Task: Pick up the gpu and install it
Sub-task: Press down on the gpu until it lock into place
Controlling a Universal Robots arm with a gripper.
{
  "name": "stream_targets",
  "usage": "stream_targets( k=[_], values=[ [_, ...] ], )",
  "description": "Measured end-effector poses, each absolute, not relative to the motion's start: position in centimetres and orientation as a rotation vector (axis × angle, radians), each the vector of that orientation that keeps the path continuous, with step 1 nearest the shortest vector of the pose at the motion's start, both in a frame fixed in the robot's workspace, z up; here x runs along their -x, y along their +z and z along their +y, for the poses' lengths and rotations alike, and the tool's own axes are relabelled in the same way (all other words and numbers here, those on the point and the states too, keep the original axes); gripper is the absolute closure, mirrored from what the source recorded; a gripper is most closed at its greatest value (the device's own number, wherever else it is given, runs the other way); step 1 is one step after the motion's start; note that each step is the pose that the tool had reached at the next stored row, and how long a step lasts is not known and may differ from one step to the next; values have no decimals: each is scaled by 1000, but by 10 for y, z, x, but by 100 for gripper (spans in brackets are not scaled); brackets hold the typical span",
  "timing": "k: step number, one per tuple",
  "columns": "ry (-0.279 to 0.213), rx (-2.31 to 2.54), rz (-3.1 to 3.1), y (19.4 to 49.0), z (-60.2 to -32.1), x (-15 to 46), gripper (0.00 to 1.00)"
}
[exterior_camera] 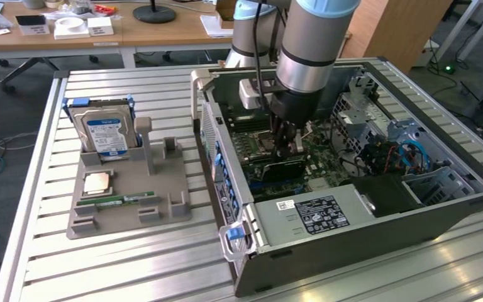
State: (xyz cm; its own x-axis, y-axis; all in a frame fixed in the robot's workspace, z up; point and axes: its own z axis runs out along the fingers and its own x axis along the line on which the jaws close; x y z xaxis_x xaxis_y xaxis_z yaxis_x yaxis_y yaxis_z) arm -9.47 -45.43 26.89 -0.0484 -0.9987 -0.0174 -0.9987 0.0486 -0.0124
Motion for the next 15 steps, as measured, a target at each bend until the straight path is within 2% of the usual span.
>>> stream_targets(
  k=[15],
  values=[
    [5, 2152, 2259, 261, -454, 94, 89]
  ],
)
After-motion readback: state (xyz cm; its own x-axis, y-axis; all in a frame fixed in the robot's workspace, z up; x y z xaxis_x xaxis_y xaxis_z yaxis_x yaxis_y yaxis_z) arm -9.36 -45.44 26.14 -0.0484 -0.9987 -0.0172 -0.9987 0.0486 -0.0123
